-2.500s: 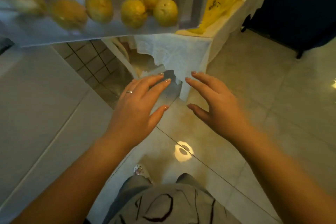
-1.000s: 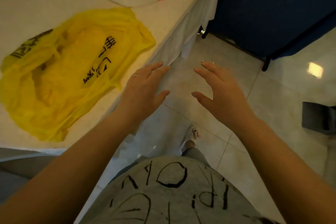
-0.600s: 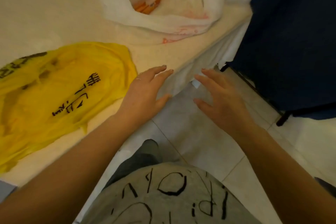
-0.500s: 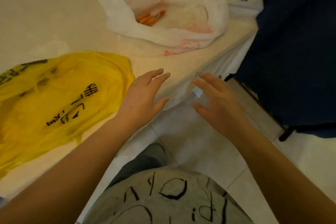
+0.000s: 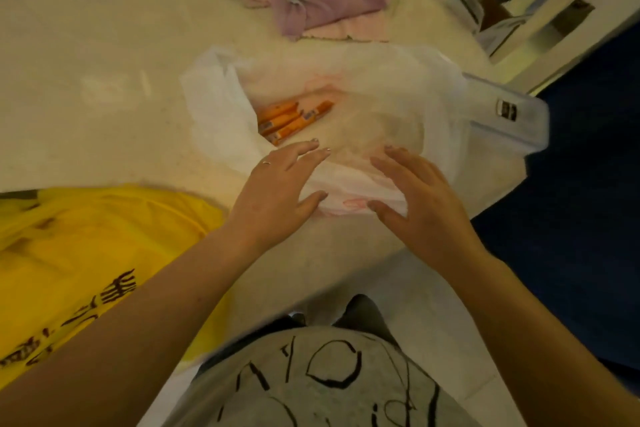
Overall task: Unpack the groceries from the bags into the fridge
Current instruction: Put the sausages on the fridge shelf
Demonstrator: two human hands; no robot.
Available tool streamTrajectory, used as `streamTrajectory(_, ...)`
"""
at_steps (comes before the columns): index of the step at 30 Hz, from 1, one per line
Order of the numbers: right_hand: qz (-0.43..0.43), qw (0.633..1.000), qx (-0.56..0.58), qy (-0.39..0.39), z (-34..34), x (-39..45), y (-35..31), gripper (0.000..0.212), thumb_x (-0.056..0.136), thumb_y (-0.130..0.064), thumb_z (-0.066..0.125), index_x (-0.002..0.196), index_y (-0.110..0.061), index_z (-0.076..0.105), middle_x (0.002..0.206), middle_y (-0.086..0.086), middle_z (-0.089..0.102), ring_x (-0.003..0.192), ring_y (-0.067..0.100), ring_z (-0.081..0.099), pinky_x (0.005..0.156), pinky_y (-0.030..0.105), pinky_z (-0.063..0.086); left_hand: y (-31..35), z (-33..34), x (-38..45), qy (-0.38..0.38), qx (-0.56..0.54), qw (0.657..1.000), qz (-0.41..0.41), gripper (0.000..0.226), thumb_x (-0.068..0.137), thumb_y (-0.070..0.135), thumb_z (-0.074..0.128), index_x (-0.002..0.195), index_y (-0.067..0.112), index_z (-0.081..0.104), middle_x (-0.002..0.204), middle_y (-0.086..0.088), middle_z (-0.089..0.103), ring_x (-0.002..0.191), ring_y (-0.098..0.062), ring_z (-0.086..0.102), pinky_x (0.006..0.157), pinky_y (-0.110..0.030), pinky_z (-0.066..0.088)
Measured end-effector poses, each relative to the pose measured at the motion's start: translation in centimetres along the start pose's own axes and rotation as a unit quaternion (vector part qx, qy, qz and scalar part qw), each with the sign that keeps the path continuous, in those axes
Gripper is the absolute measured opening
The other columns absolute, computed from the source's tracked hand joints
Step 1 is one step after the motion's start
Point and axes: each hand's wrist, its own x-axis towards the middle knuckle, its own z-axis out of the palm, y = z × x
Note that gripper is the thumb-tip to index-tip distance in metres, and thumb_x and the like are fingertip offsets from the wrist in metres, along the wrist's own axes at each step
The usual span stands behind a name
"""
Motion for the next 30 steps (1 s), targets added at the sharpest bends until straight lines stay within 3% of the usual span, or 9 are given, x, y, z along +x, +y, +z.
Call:
streamTrajectory(5, -0.040, 0.997, 0.008, -0.063, 1.2, 6.0, 1.5, 0.055, 0.084, -0.029, 0.067, 0.135, -0.018, 0.048, 0.146, 0.003, 0.040, 0.135, 0.025, 0.033, 0.103, 0.037, 0.032, -1.5, 0.6, 2.4, 0.012, 0.020, 0.999, -0.039, 0.056, 0.085, 0.032, 0.067, 0.135, 0.015, 0.048, 0.136, -0.008, 0.051, 0.124, -0.028, 0.048, 0.100, -0.038, 0.038)
streamTrajectory(8, -0.116, 0.989, -0.009, -0.091, 2.0, 10.3, 2.9, 0.052, 0.086, -0.028, 0.063, 0.134, -0.014, 0.049, 0.141, 0.009, 0.046, 0.130, 0.028, 0.040, 0.104, 0.042, 0.035, -2.0, 1.1, 3.9, 0.020, 0.047, 0.997, -0.057, 0.062, 0.081, 0.028, 0.071, 0.135, 0.007, 0.047, 0.136, -0.012, 0.050, 0.125, -0.030, 0.047, 0.099, -0.039, 0.041)
streamTrajectory(11, -0.218, 0.968, -0.054, -0.111, 3.1, 14.6, 4.5, 0.054, 0.080, -0.024, 0.065, 0.130, -0.010, 0.051, 0.134, 0.013, 0.052, 0.122, 0.032, 0.048, 0.100, 0.046, 0.041, -2.0, 1.7, 5.7, 0.007, 0.092, 0.991, -0.102, 0.075, 0.081, 0.032, 0.071, 0.140, 0.002, 0.037, 0.144, -0.016, 0.041, 0.134, -0.032, 0.036, 0.107, -0.041, 0.032)
streamTrajectory(13, -0.311, 0.939, -0.089, -0.117, 4.3, 17.6, 5.8, 0.054, 0.076, -0.018, 0.065, 0.128, -0.008, 0.054, 0.130, 0.014, 0.055, 0.119, 0.032, 0.050, 0.100, 0.043, 0.041, -1.9, 2.2, 7.0, -0.031, 0.109, 0.984, -0.139, 0.083, 0.086, 0.039, 0.063, 0.146, 0.001, 0.021, 0.152, -0.017, 0.025, 0.142, -0.032, 0.019, 0.114, -0.041, 0.018)
streamTrajectory(16, -0.428, 0.888, -0.134, -0.104, 6.3, 21.9, 7.6, 0.046, 0.080, -0.015, 0.048, 0.123, -0.009, 0.059, 0.128, 0.013, 0.058, 0.119, 0.031, 0.052, 0.101, 0.042, 0.037, -2.6, 3.5, 8.7, -0.097, 0.145, 0.964, -0.202, 0.092, 0.091, 0.054, 0.044, 0.147, 0.001, -0.005, 0.157, -0.016, -0.004, 0.144, -0.029, -0.009, 0.118, -0.042, -0.002)
streamTrajectory(21, -0.551, 0.796, -0.235, -0.082, 9.0, 26.6, 8.5, 0.040, 0.092, -0.019, 0.034, 0.118, -0.017, 0.064, 0.129, 0.012, 0.058, 0.120, 0.034, 0.053, 0.100, 0.058, 0.035, -4.6, 5.0, 11.2, -0.131, 0.214, 0.935, -0.251, 0.103, 0.084, 0.069, 0.036, 0.145, 0.004, -0.015, 0.157, -0.015, -0.009, 0.144, -0.030, -0.011, 0.116, -0.049, -0.004)
streamTrajectory(24, -0.580, 0.752, -0.298, -0.091, 10.2, 28.1, 8.8, 0.039, 0.098, -0.022, 0.030, 0.115, -0.023, 0.066, 0.131, 0.009, 0.057, 0.123, 0.032, 0.051, 0.101, 0.058, 0.034, -5.9, 5.6, 11.5, -0.130, 0.251, 0.933, -0.223, 0.098, 0.081, 0.074, 0.019, 0.148, 0.009, -0.011, 0.157, -0.013, -0.007, 0.144, -0.029, -0.012, 0.112, -0.057, -0.002)
streamTrajectory(26, -0.581, 0.736, -0.331, -0.104, 10.5, 29.5, 9.1, 0.039, 0.095, -0.024, 0.033, 0.126, -0.024, 0.058, 0.140, 0.008, 0.049, 0.130, 0.031, 0.043, 0.104, 0.059, 0.030, -7.3, 5.7, 11.5, -0.150, 0.240, 0.930, -0.234, 0.097, 0.081, 0.076, 0.020, 0.148, 0.013, -0.011, 0.157, -0.012, -0.014, 0.143, -0.028, -0.017, 0.109, -0.061, 0.003)
streamTrajectory(30, -0.539, 0.754, -0.349, -0.139, 10.6, 32.4, 8.6, 0.052, 0.093, -0.023, 0.043, 0.145, -0.023, 0.032, 0.155, 0.009, 0.020, 0.143, 0.031, 0.016, 0.110, 0.056, -0.003, -9.9, 5.1, 11.2, -0.190, 0.210, 0.922, -0.264, 0.102, 0.078, 0.078, 0.034, 0.148, 0.020, -0.013, 0.155, -0.008, -0.023, 0.141, -0.027, -0.023, 0.108, -0.060, 0.014)
